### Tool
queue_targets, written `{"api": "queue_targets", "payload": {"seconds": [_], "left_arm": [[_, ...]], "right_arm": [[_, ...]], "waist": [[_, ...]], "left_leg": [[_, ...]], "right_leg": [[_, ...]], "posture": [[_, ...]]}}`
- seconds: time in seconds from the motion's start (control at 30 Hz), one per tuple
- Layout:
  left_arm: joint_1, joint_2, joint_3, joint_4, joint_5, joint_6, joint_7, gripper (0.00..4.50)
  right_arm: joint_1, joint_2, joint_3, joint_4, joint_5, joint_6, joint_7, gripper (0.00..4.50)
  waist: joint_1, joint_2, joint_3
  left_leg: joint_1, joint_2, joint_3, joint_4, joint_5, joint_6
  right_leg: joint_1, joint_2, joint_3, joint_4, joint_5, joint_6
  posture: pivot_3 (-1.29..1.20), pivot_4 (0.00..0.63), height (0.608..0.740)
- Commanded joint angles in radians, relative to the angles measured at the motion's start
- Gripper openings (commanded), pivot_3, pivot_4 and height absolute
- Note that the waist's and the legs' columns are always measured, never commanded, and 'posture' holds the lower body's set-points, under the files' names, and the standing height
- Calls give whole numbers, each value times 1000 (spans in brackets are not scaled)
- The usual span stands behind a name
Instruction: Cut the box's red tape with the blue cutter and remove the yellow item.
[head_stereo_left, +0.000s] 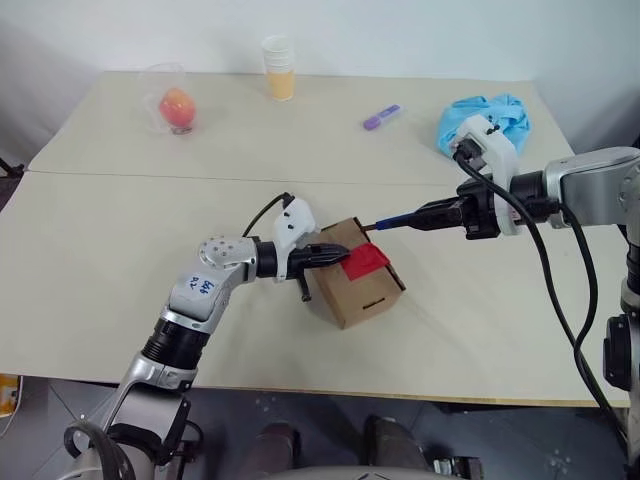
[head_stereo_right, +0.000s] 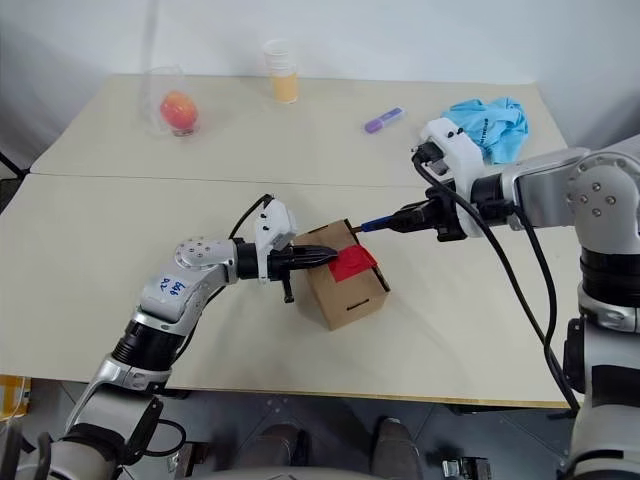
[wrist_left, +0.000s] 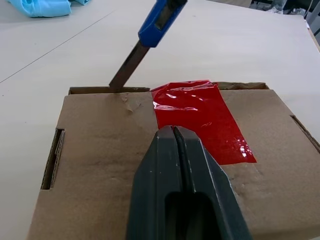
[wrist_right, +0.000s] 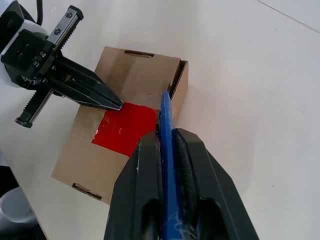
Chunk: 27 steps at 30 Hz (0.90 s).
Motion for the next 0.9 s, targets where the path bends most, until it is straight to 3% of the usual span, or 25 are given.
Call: {"api": "queue_targets", "payload": {"seconds": [0.03,0.33,0.9], "left_arm": [[27,0,-20,-9,19,14,0,0],[27,3,-20,-7,20,10,-1,0],[52,-12,-34,-14,32,-13,17,0]], "right_arm": [[6,2,-37,-41,21,5,-9,114],[18,-17,-46,-39,31,5,-12,114],[15,-55,48,-19,206,5,-71,114]], "waist": [[0,0,0],[0,0,0],[0,0,0]], "left_leg": [[0,0,0,0,0,0],[0,0,0,1,0,0],[0,0,0,3,0,0]], "right_leg": [[0,0,0,0,0,0],[0,0,0,1,0,0],[0,0,1,2,0,0]], "posture": [[0,150,740],[0,150,740],[0,150,740]]}}
